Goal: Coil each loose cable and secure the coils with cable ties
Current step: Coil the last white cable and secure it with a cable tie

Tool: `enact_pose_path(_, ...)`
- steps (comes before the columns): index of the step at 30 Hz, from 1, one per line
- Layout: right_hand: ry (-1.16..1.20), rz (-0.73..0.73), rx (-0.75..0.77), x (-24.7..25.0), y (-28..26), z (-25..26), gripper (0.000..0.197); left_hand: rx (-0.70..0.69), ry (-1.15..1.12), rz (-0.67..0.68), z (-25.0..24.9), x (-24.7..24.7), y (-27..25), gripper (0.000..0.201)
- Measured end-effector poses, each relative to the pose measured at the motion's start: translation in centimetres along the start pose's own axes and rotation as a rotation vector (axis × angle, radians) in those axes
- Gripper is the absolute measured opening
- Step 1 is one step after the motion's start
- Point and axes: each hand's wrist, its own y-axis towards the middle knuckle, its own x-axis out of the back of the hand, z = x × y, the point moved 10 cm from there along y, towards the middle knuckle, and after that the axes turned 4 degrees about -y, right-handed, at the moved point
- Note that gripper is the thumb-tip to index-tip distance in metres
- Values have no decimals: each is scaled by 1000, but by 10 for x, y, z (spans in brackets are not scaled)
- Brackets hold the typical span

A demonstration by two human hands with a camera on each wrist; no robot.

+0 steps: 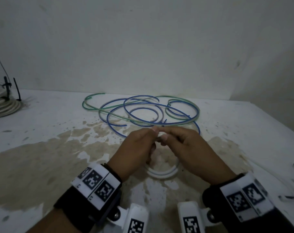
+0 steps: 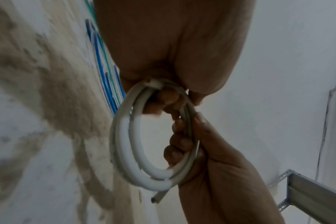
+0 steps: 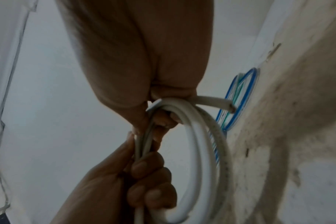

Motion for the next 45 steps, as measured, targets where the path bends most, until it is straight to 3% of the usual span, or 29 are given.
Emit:
enact_pose_path(2,78,-61,-75,6,-1,-9,16,-21,-70,-49,-3,2,0,36)
enact_pose_path(5,57,-121,-112,12,-2,-11,22,-23,-240,-107,-4,6,1,30)
enact_pose_path(9,-39,-162,-90,26,-9,1,27,6,-367,-55,-6,-11,-3,27)
enact_pose_path(12,-118,-198,-75,48,-24,8,27,-53,-92,2,-19,-24,2,33)
enact_pose_path(14,-186,-219,-64,63,-35,9,28,-106,54,55,-31,-42,5,26)
enact_pose_path(17,-215,-248,-95,86,-54,5,29,-79,-28,178,-38,-90,7,21)
enact_pose_path(23,-72,-459,-340,143,-109,-36,7,-37,-47,218,-28,-161,5,25)
enact_pose_path(28,48,-365,-474,155,-127,-56,16,39,-115,293,-7,-187,2,27)
enact_pose_path(33,-131,-192,-557,164,-136,-65,21,120,-209,216,14,-176,3,22)
enact_pose_path(38,-320,-417,-618,234,-159,-69,14,182,-325,98,29,-152,12,22)
enact_pose_path(40,-424,-434,-643,254,-165,-70,13,192,-365,85,32,-149,13,22)
enact_pose_path(45,-729,-172,-831,257,-173,-90,11,210,-438,52,36,-143,13,19)
